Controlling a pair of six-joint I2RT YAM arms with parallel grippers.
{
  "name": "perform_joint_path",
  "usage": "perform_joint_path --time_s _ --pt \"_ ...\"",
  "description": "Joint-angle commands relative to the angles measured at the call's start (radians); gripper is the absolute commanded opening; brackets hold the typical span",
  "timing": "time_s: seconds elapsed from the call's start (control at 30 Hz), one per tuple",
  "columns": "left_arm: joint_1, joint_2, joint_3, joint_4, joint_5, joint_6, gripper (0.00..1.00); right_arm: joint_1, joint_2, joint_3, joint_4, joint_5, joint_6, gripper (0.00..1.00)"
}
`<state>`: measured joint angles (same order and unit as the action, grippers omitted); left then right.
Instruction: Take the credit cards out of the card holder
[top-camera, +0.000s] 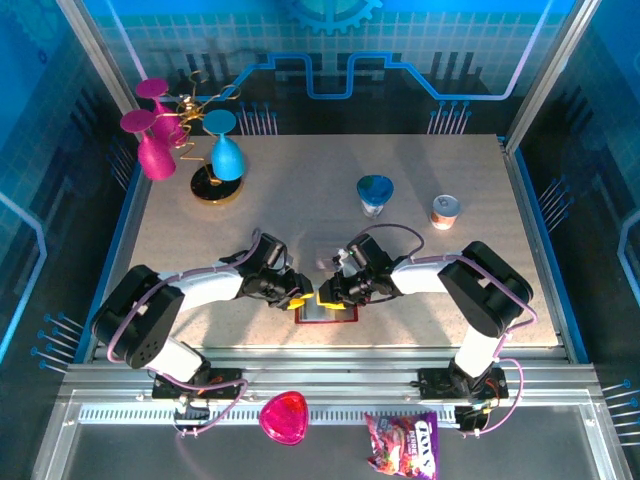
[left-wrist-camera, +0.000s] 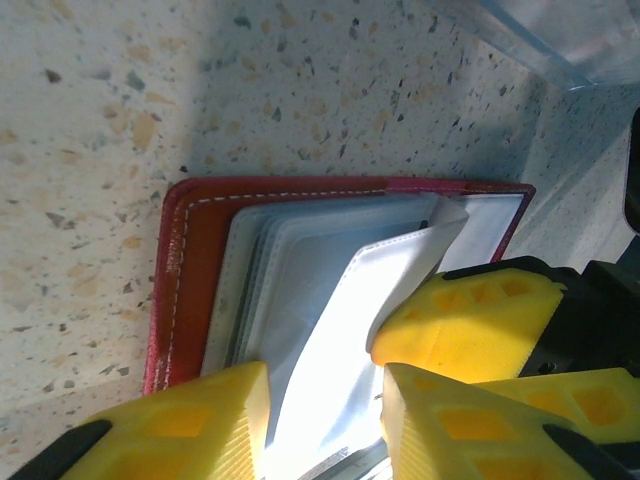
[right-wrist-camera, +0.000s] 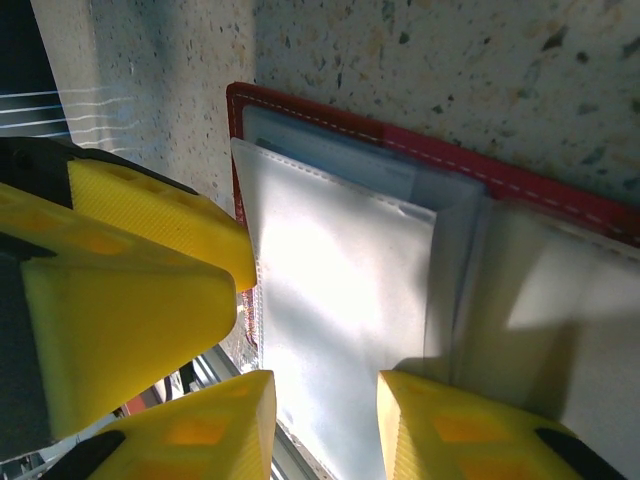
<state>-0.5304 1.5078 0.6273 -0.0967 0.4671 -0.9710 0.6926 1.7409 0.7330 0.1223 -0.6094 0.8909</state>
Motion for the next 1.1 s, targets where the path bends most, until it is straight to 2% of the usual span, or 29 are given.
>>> perform_joint_path --time_s 0.0,0.27,0.57,1.07 --pt "-0.014 0.013 0.017 0.020 0.031 -0.006 0.31 -0.012 0.002 -0.020 -0.010 0.002 0.005 0.33" --pt "-0.013 0.015 0.023 0.037 0.044 -0.016 0.27 -0.013 -0.010 -0.020 -0.008 0.001 0.008 0.33" --pt "-0.014 -0.010 0.044 0.017 0.047 -0.012 0.26 -0.019 -0.063 -0.007 -0.043 0.007 -0.002 0.33" --pt "-0.026 -0.008 0.114 -0.016 0.071 0.011 0.27 -0.110 -0.265 0.017 -0.289 0.078 -0.101 0.34"
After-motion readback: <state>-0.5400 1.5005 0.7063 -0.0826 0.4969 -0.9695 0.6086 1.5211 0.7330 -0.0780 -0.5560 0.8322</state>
